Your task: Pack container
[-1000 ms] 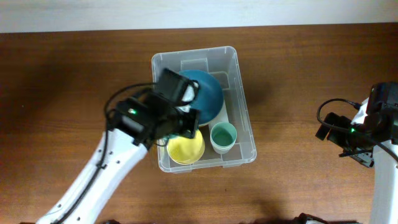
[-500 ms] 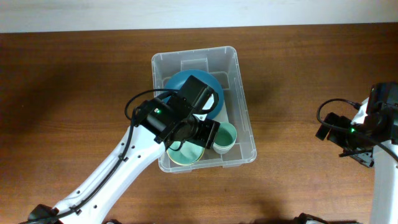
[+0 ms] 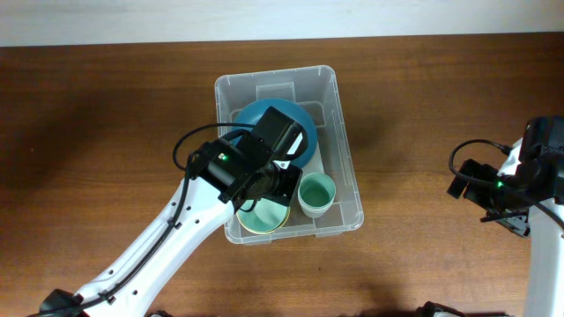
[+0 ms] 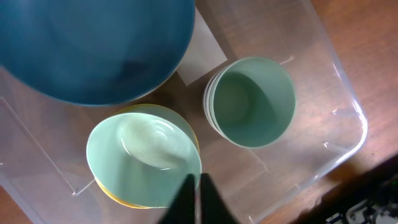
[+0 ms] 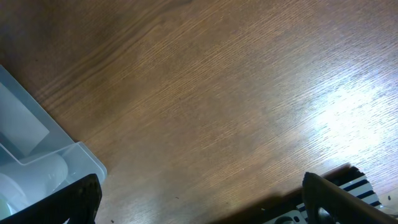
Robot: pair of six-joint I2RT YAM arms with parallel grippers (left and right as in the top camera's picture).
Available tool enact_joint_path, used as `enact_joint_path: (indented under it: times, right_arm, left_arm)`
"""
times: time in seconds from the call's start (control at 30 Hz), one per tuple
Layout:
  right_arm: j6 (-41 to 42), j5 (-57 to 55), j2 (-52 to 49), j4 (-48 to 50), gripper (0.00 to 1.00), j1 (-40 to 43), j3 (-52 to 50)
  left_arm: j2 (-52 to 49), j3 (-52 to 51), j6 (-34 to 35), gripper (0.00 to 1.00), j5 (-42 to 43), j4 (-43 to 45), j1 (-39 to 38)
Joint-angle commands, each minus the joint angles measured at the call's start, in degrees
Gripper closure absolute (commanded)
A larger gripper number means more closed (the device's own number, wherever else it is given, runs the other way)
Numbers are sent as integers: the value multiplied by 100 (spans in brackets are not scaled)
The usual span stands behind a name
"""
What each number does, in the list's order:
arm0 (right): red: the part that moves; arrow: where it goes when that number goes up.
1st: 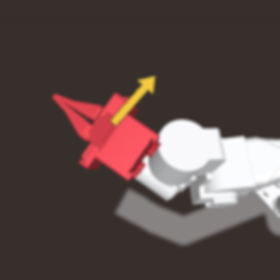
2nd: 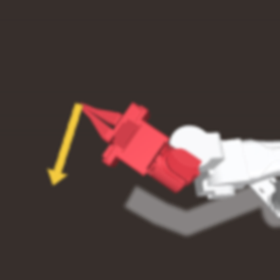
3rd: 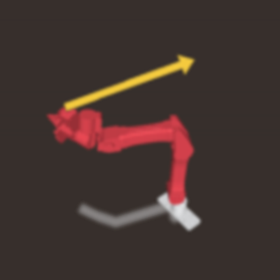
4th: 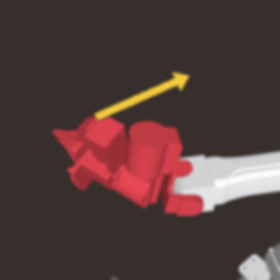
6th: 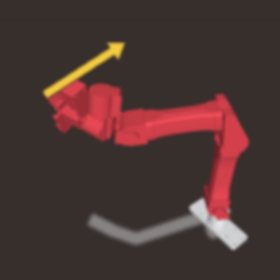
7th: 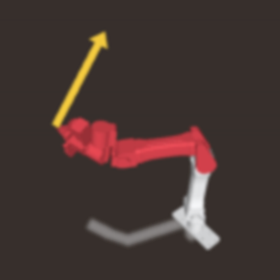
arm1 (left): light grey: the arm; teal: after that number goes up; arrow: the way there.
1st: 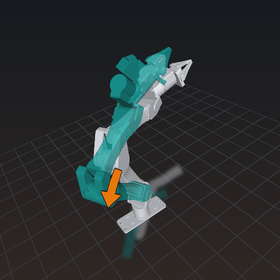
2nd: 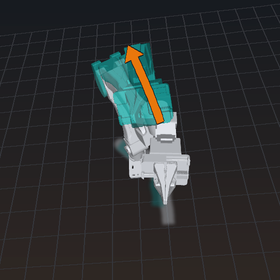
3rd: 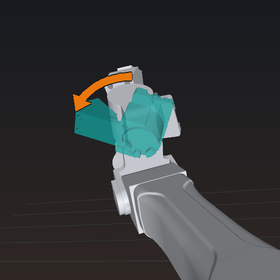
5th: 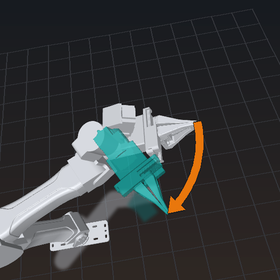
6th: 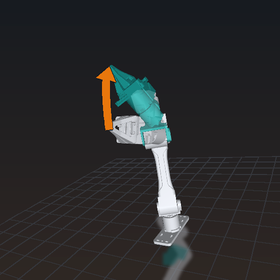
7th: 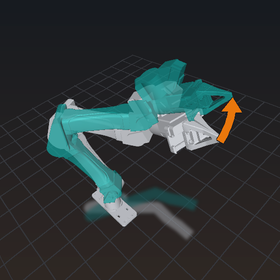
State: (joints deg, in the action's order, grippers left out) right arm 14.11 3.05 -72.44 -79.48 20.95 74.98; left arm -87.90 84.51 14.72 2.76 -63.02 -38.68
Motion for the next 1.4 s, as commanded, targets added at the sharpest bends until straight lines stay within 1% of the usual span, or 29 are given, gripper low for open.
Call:
enact_joint_path:
  times: [0.0, 0.33, 0.47, 0.6, 0.7, 0.77, 0.87, 0.9, 0.93, 0.97, 1.0, 1.03, 1.1, 1.17, 1.2, 1.3, 1.37]
  right_arm:
    - [-35, 37, -4, -2, 1, -37, -4]
    - [-35, 35, -4, -39, 1, -35, -4]
    - [-35, 35, -4, -42, 1, -35, -4]
    - [-35, 35, -4, -39, 1, -35, -4]
    - [-35, 35, -4, -39, 1, -35, -4]
    - [-35, 35, -4, -39, 1, -37, -4]
    - [-37, 37, -2, -37, 1, -37, -4]
    - [-37, 39, -2, -11, 1, -42, -4]
    - [-37, 37, -2, 26, 0, -72, 0]
    - [-44, 33, -2, 79, 0, -212, 52]
    - [-61, 28, -2, 136, 1, -369, 109]
    - [-59, -31, -2, 236, 1, -612, 195]
    - [-59, -168, -4, 498, 0, -1034, 295]
    - [-57, -247, -22, 946, 1, -1495, 310]
    - [-57, -247, -66, 1152, 1, -1659, 310]
    - [-59, -247, -404, 1504, 1, -2068, 310]
    - [-50, -245, -846, 1519, 1, -2253, 310]
  left_arm:
    - [-225, 66, -31, 99, -280, -4, -17]
    - [-1488, 66, -118, 99, -280, 151, -4]
    - [-1773, 66, -120, 99, -278, 153, 26]
    - [-1762, 107, -162, 100, -321, 136, 37]
    - [-1696, 304, -160, 100, -321, -33, 109]
    - [-1563, 686, -162, 100, -424, -407, 251]
    - [-1285, 1239, -162, 99, -890, -929, 520]
    - [-1169, 1388, -162, 97, -1036, -1049, 619]
    - [-1060, 1502, -162, 91, -1143, -1128, 717]
    - [-861, 1624, -160, 76, -1270, -1163, 901]
    - [-684, 1655, -160, 65, -1342, -1132, 1078]
    - [-501, 1655, -155, 51, -1423, -1064, 1303]
    - [-271, 1657, -151, 36, -1432, -946, 1735]
    - [-131, 1655, -107, 27, -1384, -848, 2227]
    - [-109, 1655, -107, 25, -1335, -791, 2450]
    - [-144, 1646, -107, 22, -1167, -678, 2951]
    - [-260, 1646, -109, 22, -782, -645, 3307]
